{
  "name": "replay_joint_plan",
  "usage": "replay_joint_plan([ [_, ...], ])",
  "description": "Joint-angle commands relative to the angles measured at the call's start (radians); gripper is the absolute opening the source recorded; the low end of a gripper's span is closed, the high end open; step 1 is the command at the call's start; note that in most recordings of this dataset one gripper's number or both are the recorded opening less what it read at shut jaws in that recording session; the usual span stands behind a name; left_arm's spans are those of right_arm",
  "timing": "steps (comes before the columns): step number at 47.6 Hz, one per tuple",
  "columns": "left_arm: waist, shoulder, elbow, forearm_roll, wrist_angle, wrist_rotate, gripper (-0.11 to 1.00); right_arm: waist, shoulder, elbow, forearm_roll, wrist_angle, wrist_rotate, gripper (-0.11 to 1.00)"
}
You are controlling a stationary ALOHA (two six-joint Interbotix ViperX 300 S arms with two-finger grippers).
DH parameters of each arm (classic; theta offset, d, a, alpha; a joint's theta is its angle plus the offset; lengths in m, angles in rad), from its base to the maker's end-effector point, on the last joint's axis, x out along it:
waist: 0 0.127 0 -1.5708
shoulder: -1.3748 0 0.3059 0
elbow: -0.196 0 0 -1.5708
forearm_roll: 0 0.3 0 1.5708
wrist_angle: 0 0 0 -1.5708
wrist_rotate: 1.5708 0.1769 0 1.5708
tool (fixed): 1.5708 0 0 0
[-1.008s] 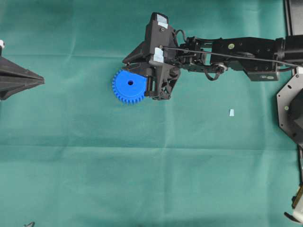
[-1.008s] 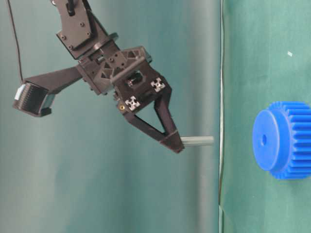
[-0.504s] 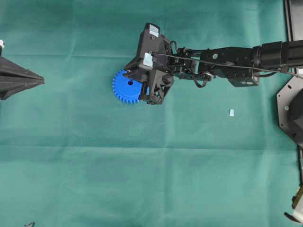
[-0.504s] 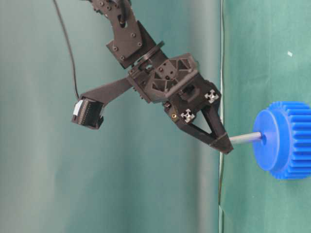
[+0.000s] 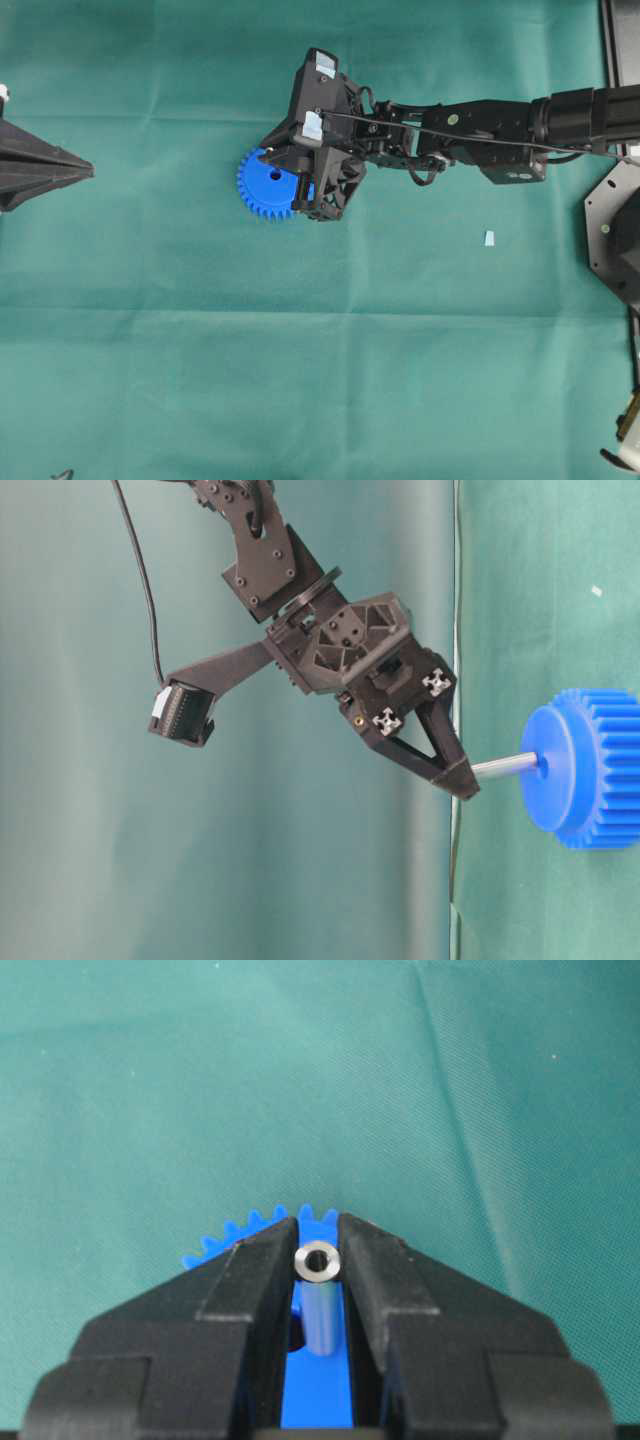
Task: Insert the shaft into the center hole of the gear.
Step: 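Align the held shaft above the gear hole with the right gripper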
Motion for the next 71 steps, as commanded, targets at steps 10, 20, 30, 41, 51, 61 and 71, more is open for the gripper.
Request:
replay_joint_plan([
  [10,0.0,0.008,-0.028,0.003,0.0,0.0,0.0,0.012,-0.075,0.003,0.003,-0.008,0.012,0.16],
  [20,0.002,0.008,-0.028,0.002,0.003,0.0,0.0,0.018,-0.104,0.012,0.003,-0.034,0.012,0.16],
  [30,0.002,0.008,-0.028,0.003,0.002,0.0,0.0,0.018,-0.1,0.014,0.003,-0.055,0.014,0.16],
  [41,0.002,0.008,-0.028,0.002,0.002,0.0,0.0,0.02,-0.057,0.014,0.003,-0.074,0.029,0.16],
  [51,0.0,0.006,-0.028,0.003,0.002,0.0,0.0,0.02,0.002,0.014,0.003,-0.094,0.048,0.16],
  [61,0.002,0.008,-0.028,0.003,0.002,0.0,0.0,0.02,0.02,0.014,0.003,-0.101,0.048,0.16],
  [71,0.002,0.009,-0.028,0.003,0.002,0.0,0.0,0.02,0.025,0.014,0.003,-0.101,0.048,0.16],
])
